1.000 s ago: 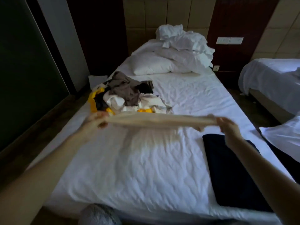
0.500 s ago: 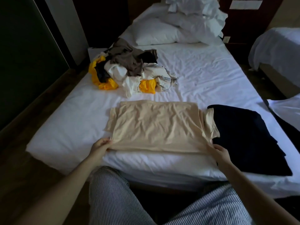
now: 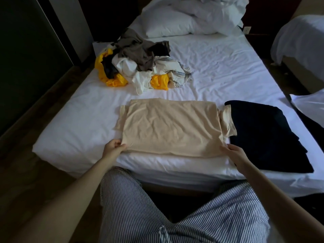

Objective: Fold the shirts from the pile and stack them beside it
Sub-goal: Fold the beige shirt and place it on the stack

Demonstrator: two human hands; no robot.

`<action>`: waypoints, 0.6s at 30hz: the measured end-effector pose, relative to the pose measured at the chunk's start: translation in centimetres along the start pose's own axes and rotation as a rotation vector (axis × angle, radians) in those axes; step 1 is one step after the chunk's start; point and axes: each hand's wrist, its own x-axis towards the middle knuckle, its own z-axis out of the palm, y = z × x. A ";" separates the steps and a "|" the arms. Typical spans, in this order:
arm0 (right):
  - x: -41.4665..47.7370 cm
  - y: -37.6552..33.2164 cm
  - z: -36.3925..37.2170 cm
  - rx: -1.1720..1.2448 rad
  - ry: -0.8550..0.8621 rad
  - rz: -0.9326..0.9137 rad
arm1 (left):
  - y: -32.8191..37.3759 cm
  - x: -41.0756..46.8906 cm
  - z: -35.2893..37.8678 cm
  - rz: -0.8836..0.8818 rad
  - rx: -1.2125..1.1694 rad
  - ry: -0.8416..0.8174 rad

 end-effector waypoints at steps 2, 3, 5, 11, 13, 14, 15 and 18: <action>0.2 0.5 -0.4 0.002 0.069 -0.020 | 0.0 -0.1 -0.7 0.040 0.036 0.024; 0.1 1.0 -0.8 -0.012 0.087 -0.022 | -0.3 -0.1 -1.0 0.063 0.038 0.038; -0.1 2.1 -1.5 -0.072 0.092 -0.015 | -1.0 -0.4 -1.4 0.101 0.069 0.054; 0.5 2.3 -1.5 -0.379 0.056 0.026 | -1.4 -0.3 -0.1 0.009 0.162 0.026; 0.5 0.8 -0.8 -0.298 0.112 0.011 | -0.1 0.0 0.7 0.060 0.293 0.082; 0.4 0.3 -0.6 -0.306 0.149 0.000 | 0.7 0.1 1.2 0.122 0.396 0.133; 0.4 0.0 -0.2 -0.364 0.170 -0.020 | 1.3 0.2 1.8 0.201 0.493 0.176; -0.3 -1.1 1.3 -0.591 0.261 -0.105 | 3.4 -0.3 5.2 0.431 0.659 0.125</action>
